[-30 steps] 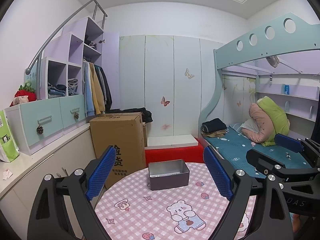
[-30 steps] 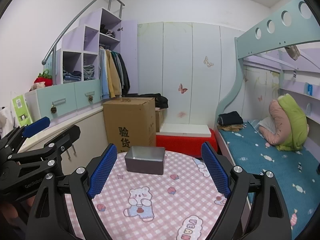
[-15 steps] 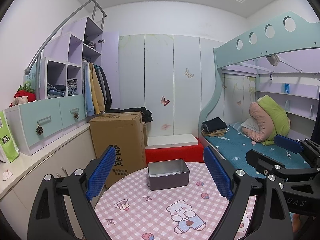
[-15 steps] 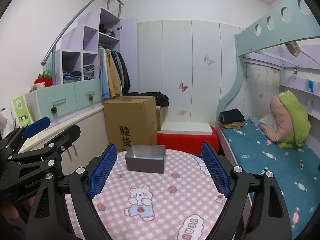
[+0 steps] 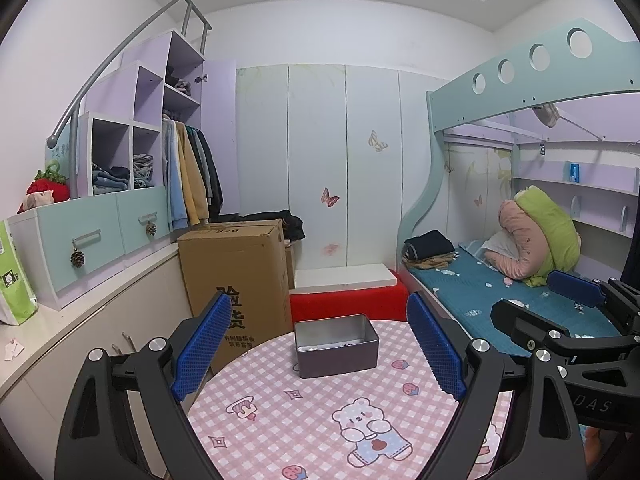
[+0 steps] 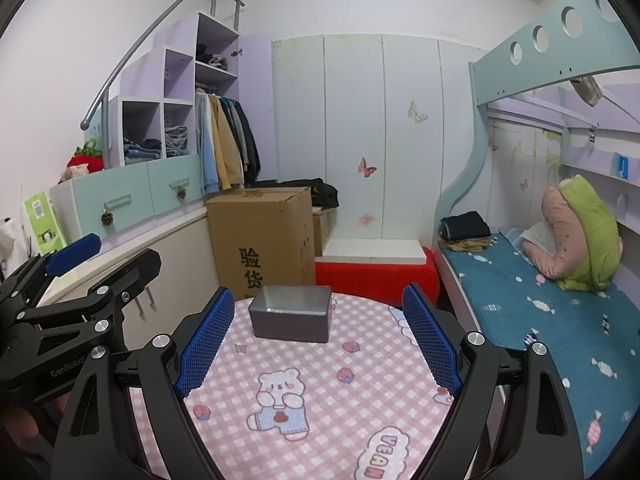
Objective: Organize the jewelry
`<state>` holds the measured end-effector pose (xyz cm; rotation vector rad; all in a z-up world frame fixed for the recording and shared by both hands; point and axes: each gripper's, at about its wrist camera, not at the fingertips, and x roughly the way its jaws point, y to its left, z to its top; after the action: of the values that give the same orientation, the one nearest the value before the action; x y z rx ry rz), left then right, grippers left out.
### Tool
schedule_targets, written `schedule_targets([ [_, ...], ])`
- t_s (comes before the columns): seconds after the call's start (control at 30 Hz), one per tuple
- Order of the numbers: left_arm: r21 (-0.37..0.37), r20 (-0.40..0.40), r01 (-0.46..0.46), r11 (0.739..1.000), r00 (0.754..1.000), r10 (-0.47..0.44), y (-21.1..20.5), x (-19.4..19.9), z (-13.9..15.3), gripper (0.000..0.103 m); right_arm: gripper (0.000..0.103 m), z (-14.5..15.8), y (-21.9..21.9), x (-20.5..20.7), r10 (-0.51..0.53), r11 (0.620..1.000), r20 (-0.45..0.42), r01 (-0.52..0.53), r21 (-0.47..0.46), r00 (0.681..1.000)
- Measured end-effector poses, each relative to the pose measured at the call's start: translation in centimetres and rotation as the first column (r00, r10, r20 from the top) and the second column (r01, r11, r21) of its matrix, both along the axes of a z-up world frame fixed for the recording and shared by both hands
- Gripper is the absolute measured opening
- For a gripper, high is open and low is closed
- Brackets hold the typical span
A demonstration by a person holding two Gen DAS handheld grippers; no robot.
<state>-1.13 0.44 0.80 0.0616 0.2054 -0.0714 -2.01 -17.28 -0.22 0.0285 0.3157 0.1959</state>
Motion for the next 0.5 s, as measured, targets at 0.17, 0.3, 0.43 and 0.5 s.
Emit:
schedule_targets([
  [0.17, 0.002, -0.004, 0.0, 1.0, 1.0, 0.0, 0.33, 0.44, -0.16, 0.086, 0.083, -0.02, 0.01, 0.1, 0.0, 1.0, 0.0, 0.0, 0.0, 1.0],
  [0.3, 0.0, -0.006, 0.002, 1.0, 1.0, -0.002, 0.31, 0.43, -0.16, 0.087, 0.083, -0.14, 0.0, 0.16, -0.001, 1.0, -0.003, 0.001, -0.001, 1.0],
  [0.43, 0.001, -0.005, 0.001, 1.0, 1.0, -0.001, 0.25, 0.39, -0.12, 0.087, 0.083, -0.03, 0.01, 0.14, 0.0, 1.0, -0.002, 0.0, 0.001, 1.0],
  [0.5, 0.001, -0.005, 0.0, 1.0, 1.0, 0.0, 0.32, 0.44, -0.17, 0.087, 0.083, -0.11, 0.1, 0.18, 0.0, 1.0, -0.004, 0.0, 0.001, 1.0],
])
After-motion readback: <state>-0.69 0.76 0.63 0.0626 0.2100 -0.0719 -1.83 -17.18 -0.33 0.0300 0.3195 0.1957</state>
